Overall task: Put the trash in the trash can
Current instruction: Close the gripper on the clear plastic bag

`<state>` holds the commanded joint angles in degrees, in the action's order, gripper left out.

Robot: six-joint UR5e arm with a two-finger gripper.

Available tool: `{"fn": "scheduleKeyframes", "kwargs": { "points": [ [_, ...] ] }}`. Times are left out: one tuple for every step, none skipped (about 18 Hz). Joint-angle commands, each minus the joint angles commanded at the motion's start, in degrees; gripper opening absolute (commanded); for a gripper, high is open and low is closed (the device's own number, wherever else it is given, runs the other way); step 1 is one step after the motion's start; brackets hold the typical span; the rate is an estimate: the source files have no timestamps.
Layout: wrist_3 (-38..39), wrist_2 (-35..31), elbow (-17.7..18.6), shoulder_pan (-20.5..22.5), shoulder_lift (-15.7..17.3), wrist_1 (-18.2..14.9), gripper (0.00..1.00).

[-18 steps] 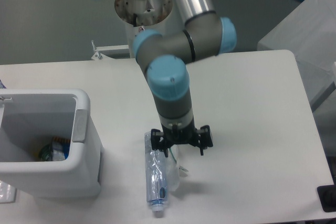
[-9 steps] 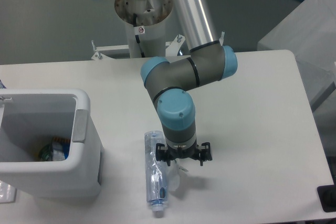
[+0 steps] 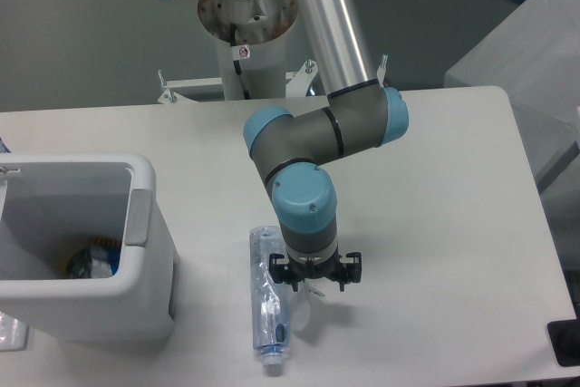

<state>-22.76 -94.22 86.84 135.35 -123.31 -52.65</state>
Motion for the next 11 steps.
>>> {"fn": "scheduleKeyframes", "kwargs": {
  "points": [
    [0.0, 0.1, 0.0, 0.0, 0.0, 0.0, 0.36],
    [0.2, 0.1, -0.1, 0.0, 0.0, 0.0, 0.30],
    [0.4, 0.2, 0.0, 0.0, 0.0, 0.0, 0.25],
    [0.4, 0.3, -0.1, 0.0, 0.1, 0.0, 0.21],
    [0.4, 0.4, -0.1, 0.0, 0.1, 0.0, 0.17],
    [0.4, 0.4, 0.0, 0.0, 0.1, -0.1, 0.16],
    [0.4, 0.4, -0.1, 0.0, 0.1, 0.0, 0.15],
    [0.4, 0.4, -0.1, 0.0, 0.1, 0.0, 0.12],
    [0.4, 0.5, -0.1, 0.0, 0.1, 0.0, 0.10],
    [0.4, 0.5, -0.1, 0.0, 0.1, 0.0, 0.10],
    [0.4, 0.5, -0.1, 0.0, 0.1, 0.0, 0.10]
  ]
}}
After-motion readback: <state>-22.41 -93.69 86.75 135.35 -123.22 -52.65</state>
